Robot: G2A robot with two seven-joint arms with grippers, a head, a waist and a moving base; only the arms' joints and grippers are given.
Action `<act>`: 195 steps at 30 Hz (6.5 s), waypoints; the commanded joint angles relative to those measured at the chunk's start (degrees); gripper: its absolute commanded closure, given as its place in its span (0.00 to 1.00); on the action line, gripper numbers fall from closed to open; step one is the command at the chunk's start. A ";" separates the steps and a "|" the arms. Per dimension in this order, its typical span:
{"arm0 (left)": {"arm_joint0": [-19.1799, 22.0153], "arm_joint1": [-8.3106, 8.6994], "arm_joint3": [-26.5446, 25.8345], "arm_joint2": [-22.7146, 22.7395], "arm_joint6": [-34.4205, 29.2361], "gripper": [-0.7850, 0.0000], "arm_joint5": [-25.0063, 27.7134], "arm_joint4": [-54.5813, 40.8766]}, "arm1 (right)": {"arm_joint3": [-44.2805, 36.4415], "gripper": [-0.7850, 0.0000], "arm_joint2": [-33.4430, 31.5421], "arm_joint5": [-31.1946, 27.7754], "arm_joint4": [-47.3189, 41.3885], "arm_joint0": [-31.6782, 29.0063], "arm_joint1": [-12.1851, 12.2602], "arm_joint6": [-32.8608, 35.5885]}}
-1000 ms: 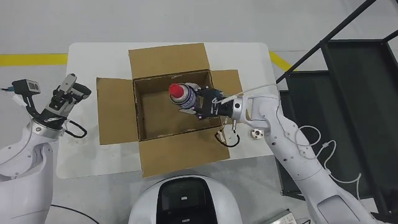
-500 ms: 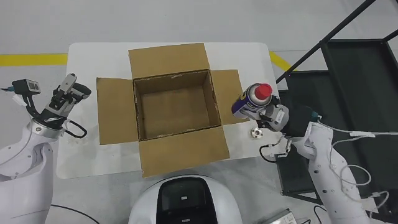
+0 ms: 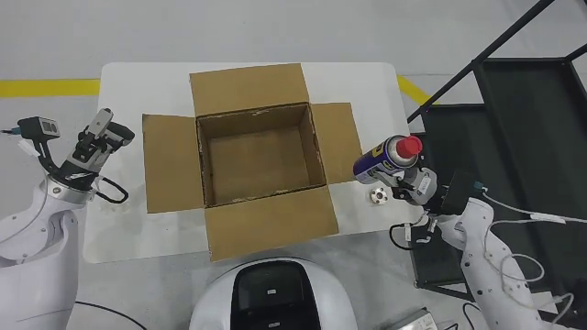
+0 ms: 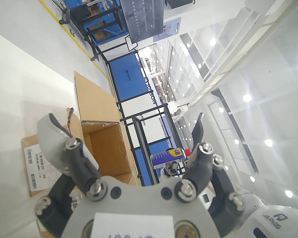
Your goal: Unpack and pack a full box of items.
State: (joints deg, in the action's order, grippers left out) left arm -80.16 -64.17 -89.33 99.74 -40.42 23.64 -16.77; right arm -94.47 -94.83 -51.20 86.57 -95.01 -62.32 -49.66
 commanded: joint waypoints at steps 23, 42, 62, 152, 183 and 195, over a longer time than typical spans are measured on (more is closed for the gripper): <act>0.00 0.00 0.00 0.00 0.00 0.00 0.00 0.00 | 28.17 1.00 0.38 14.31 0.26 -0.86 -0.32 -17.12; 0.00 0.00 0.00 0.00 0.00 0.00 0.00 0.00 | 61.01 1.00 10.81 22.72 -0.34 17.80 -2.72 -26.14; 0.00 0.00 0.00 0.00 0.00 0.00 0.00 0.00 | 73.05 1.00 17.36 23.65 -1.52 26.72 -4.41 -27.06; 0.00 0.00 0.00 0.00 0.00 0.00 0.00 0.00 | 71.68 0.55 26.34 19.58 -14.04 23.78 -2.77 -23.00; 0.00 0.00 0.00 0.00 0.00 0.00 0.00 0.00 | 57.31 1.00 24.75 32.82 -5.43 19.90 2.51 -36.24; 0.00 0.00 0.00 0.00 0.00 0.00 0.00 0.00 | 16.86 1.00 14.66 37.15 11.51 7.96 7.87 -16.83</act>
State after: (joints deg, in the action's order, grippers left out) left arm -80.16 -64.17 -89.33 99.74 -40.42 23.64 -16.77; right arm -70.91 -79.03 -14.41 96.76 -84.96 -54.73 -70.35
